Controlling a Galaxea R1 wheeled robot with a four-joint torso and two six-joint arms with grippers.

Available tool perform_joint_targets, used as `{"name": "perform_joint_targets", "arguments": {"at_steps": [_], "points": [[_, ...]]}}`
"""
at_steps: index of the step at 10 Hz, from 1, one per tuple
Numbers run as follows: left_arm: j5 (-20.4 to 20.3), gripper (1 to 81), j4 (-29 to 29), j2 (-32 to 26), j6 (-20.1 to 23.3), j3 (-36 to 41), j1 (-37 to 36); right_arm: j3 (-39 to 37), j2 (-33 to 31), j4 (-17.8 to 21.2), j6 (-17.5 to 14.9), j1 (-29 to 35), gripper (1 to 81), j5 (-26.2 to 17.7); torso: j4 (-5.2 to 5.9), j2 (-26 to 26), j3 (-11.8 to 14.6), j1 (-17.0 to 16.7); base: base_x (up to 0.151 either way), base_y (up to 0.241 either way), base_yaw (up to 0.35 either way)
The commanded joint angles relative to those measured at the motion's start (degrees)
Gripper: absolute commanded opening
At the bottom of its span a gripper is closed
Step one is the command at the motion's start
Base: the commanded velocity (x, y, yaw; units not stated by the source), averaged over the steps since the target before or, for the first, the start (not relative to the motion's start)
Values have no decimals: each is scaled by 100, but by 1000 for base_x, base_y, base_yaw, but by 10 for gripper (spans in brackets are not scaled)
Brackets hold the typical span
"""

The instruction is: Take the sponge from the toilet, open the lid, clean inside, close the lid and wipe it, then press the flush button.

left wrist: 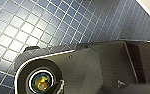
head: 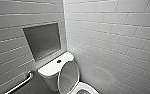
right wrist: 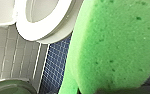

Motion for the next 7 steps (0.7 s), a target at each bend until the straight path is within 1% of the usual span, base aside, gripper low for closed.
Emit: {"name": "perform_joint_targets", "arguments": {"at_steps": [1, 2, 3, 5, 6, 7], "points": [[193, 811, -17, 206, 46, -283, -217, 1079, -1154, -199, 8, 935, 10, -129, 0, 0, 0, 0, 0, 0, 0], [193, 811, -26, 232, 45, -319, -182, 1061, -1198, -208, 8, 997, 10, -103, 0, 0, 0, 0, 0, 0, 0], [219, 811, 9, 249, 54, -345, -147, 1044, -1303, -208, -1, 1085, 10, 125, 0, 0, 0, 0, 0, 0, 0], [220, 811, 36, 337, 54, -537, -94, 1228, -1479, -208, 25, 1471, 10, 91, 0, 0, 0, 0, 0, 0, 0], [219, 811, 36, 442, 54, -704, -68, 1263, -1523, -147, 43, 1725, 10, 39, 0, 0, 2, 0, 0, 0, 0], [219, 811, 45, 557, 54, -854, -50, 1298, -1549, -120, 60, 1954, 10, -111, 0, 0, 2, 0, 0, 0, 0]]}}
